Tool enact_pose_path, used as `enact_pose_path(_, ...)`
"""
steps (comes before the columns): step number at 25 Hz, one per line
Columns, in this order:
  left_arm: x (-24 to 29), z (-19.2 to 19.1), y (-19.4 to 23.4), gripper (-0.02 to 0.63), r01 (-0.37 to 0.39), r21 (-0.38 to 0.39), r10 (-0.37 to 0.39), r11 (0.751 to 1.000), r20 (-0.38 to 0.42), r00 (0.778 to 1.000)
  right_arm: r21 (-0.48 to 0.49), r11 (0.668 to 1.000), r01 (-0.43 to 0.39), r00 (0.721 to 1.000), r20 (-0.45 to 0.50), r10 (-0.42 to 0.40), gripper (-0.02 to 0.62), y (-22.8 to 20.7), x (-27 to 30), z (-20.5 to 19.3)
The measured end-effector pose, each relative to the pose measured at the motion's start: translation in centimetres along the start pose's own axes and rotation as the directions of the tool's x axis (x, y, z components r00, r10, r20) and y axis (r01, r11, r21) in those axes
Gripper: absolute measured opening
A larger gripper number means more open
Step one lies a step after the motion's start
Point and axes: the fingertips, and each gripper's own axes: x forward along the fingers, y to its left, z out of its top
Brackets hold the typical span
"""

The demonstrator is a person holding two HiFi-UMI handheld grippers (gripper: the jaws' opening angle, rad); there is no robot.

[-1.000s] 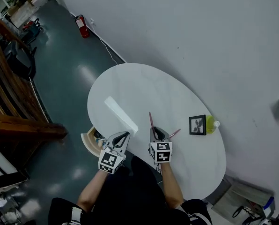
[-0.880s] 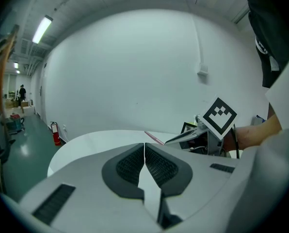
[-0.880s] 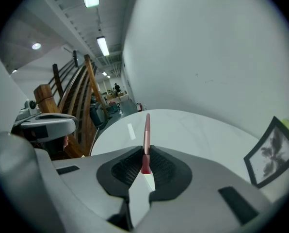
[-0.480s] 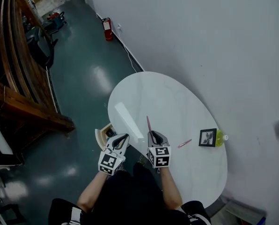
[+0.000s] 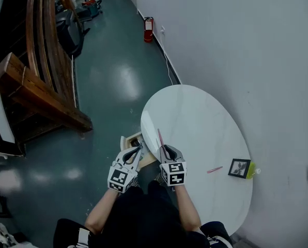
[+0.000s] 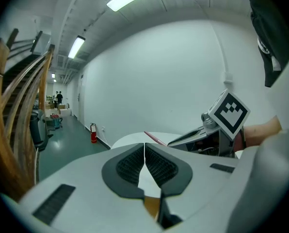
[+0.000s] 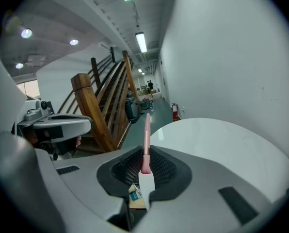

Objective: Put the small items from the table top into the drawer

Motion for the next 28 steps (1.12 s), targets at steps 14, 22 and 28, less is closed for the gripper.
enact_pose_path(14, -5.9, -3.6, 9.3, 0.021, -0.208, -0.099, 0.204, 0.973, -0.043, 0.978, -0.117, 0.978, -0.171, 0.982, -0.108, 0.158, 0.064, 9.3, 7.0, -0.6)
enact_pose_path(22, -5.6, -7.7, 10.4, 0.021, -0.201, -0.156, 0.188, 0.967, -0.093, 0.978, -0.098, 0.977, -0.188, 0.962, -0.218, 0.163, 0.064, 10.1, 9.8, -5.1)
enact_pose_path(28, -4.2, -11.4, 10.7, 0.021, -0.171, -0.195, 0.147, 0.966, -0.130, 0.981, -0.074, 0.978, -0.195, 0.943, -0.289, 0.166, 0.064, 10.4, 11.5, -9.3)
